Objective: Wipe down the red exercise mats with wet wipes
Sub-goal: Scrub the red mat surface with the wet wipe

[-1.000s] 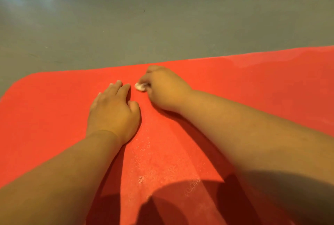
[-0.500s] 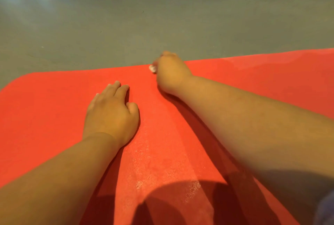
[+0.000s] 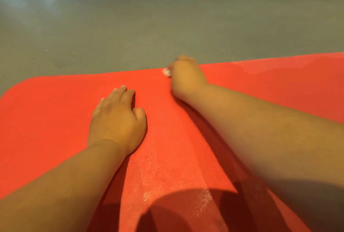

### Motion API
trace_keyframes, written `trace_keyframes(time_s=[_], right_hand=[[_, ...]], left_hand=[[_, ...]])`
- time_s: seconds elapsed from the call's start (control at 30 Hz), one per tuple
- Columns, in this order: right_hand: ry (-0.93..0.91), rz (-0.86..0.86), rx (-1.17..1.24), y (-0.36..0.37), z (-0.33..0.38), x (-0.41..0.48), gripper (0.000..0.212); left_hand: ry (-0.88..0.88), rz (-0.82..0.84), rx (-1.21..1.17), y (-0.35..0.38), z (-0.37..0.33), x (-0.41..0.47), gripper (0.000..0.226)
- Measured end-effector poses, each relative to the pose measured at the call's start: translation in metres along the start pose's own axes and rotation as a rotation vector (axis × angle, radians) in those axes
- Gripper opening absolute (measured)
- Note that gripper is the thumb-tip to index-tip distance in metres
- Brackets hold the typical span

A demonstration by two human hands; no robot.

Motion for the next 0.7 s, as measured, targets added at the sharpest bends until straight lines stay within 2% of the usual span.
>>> trace_keyframes(time_s=[0.07, 0.1, 0.17, 0.27, 0.33, 0.53, 0.63, 0.7], right_hand=[[-0.199, 0.105, 0.057, 0.014, 0.031, -0.008, 0.028], [-0.227, 0.131, 0.094, 0.016, 0.031, -0.009, 0.028], [-0.127, 0.103, 0.118, 0.004, 0.005, -0.005, 0.028], [0.175, -0.040, 0.055, -0.026, -0.058, -0.002, 0.030], [0.202, -0.059, 0.061, -0.030, -0.064, -0.006, 0.029], [-0.162, 0.075, 0.186, 0.000, 0.028, -0.087, 0.029], [-0.266, 0.150, 0.235, -0.009, 0.048, -0.140, 0.026], [-0.332, 0.258, 0.266, -0.018, 0.049, -0.162, 0.027]], left_hand=[[0.000, 0.002, 0.002, -0.001, 0.000, -0.001, 0.057], [0.001, 0.001, 0.002, -0.001, 0.000, -0.001, 0.061], [0.004, 0.002, -0.005, -0.002, 0.000, -0.001, 0.061], [0.009, -0.003, -0.031, 0.001, 0.000, -0.001, 0.052], [0.011, -0.004, -0.050, 0.001, 0.001, -0.001, 0.051], [-0.049, -0.046, -0.240, -0.018, 0.007, -0.010, 0.041], [0.035, 0.045, -0.201, -0.026, 0.011, -0.026, 0.048], [0.107, 0.106, -0.108, -0.032, 0.017, -0.039, 0.050]])
Point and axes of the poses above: each hand's wrist, its own x-axis towards the middle knuckle, its own y-axis out of the palm, z = x × y, the point moved 2 cm from there along x, towards the middle knuckle, and after that the axes turned 13 degrees about x, right-handed, at the moved point
